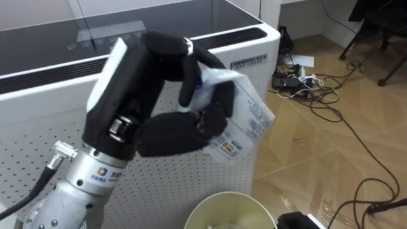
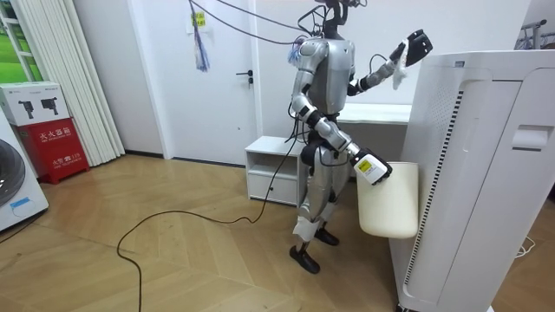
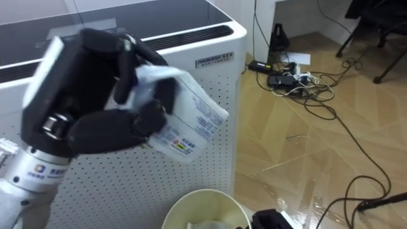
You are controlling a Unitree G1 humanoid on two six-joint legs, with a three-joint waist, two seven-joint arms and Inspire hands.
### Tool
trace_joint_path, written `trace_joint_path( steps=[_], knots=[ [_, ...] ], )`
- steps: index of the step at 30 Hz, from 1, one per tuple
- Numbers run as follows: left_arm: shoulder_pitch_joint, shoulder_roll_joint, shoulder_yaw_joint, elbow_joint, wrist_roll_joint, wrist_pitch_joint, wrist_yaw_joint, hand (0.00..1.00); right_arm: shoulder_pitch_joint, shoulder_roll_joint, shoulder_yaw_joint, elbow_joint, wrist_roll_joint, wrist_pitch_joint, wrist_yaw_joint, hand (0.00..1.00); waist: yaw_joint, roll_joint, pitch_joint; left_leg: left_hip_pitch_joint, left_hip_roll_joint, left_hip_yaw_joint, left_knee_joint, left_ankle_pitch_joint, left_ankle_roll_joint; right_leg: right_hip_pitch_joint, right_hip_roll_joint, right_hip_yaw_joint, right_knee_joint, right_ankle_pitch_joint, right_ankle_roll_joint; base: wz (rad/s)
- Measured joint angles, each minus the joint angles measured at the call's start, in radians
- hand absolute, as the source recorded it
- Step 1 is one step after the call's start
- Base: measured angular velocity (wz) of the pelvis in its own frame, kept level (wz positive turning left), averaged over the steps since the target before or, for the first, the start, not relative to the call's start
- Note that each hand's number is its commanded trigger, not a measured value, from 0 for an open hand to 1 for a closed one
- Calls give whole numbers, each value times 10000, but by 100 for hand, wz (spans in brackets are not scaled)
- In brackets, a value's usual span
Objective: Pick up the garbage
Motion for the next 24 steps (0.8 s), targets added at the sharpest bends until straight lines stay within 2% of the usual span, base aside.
trace_joint_path(
  steps=[3, 5, 9, 12, 14, 17, 21, 24],
  knots=[
    [0, 1, 16, 28, -418, 0, -533, 100, -14, -51, 39, 0, -33, 0, 32, 100, 30, 10, 7, 0, 12, 4, 1, 0, 0, -3, -2, -12, 7, 0, 0, 0],
    [0, 3, 93, 47, -573, 0, -769, 100, -46, -45, 42, 0, -63, 0, 30, 100, 27, 58, 40, -8, 63, 5, 3, 0, 0, -22, -29, -13, 36, 0, 0, 0],
    [40, 8, 160, 561, -742, 45, -1128, 100, -194, -50, 30, 0, -251, 0, -65, 100, 57, 237, 149, -317, 42, 2, 57, 7, 12, -410, -35, -11, 265, -2, -2, -1],
    [128, 21, 125, 1057, -738, 325, -1170, 100, -417, -47, 119, 0, -179, 5, -127, 100, 95, 253, 145, -678, -15, 1, 172, 42, 47, -855, -51, 13, 501, -18, -25, -2],
    [164, 20, 48, 1394, -681, 366, -1181, 100, -544, -77, 190, 2, -239, 9, -124, 100, 93, 239, 145, -812, -21, 2, 174, 73, 53, -1044, -62, 40, 586, -29, -36, 0],
    [185, 165, -159, 2019, -228, 382, -1253, 100, -1038, -176, 539, 433, -259, 8, -117, 100, 91, 175, 160, -1101, -18, -9, 233, 99, 52, -1373, -73, 41, 749, -43, -67, 0],
    [239, 91, -577, 3452, 735, 412, -1322, 100, -2192, -91, 780, 1979, -246, 2, 29, 100, 57, 159, 168, -1625, 4, -109, 533, 99, 51, -1770, -97, -89, 868, -42, -76, 10],
    [228, 68, -961, 4137, 832, 448, -1301, 100, -2666, -82, 875, 2309, -217, 2, 38, 100, 58, 156, 171, -2085, 39, -204, 719, 99, 51, -2136, -212, -275, 991, -41, -78, 13]
  ],
)
